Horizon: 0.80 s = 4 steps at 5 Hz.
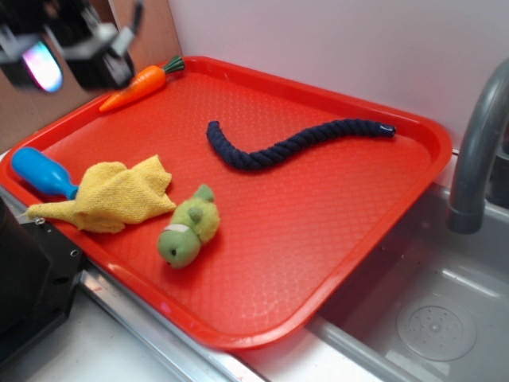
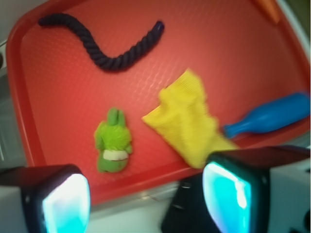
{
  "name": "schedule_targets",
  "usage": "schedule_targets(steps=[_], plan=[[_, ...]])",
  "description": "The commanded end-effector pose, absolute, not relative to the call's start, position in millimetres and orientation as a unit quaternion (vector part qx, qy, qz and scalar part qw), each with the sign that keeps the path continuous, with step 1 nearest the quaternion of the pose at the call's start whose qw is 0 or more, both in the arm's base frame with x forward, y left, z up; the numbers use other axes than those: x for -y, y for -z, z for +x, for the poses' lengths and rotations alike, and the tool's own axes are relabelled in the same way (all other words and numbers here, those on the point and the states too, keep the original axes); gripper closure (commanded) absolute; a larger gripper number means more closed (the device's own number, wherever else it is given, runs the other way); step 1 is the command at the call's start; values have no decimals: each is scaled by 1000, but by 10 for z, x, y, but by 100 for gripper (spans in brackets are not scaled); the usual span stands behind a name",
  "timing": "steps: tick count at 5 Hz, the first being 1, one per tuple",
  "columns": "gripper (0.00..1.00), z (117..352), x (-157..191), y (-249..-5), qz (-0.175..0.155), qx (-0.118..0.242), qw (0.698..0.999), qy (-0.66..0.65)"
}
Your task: Grab the green animal.
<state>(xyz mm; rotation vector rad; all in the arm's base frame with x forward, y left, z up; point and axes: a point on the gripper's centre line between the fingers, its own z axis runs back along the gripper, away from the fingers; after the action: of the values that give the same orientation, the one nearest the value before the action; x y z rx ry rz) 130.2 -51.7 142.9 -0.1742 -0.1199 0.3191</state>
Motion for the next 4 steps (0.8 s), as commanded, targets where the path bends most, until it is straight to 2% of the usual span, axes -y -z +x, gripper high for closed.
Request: schedule_targets(steps=[1, 2, 3, 4], plan=[[0, 1498, 649, -810, -82, 4, 984, -156], [0, 1579, 706, -643, -77, -13, 986, -146], [0, 1287, 999, -329, -118, -36, 983, -134], [0, 1492, 990, -355, -119, -38, 984, -128]])
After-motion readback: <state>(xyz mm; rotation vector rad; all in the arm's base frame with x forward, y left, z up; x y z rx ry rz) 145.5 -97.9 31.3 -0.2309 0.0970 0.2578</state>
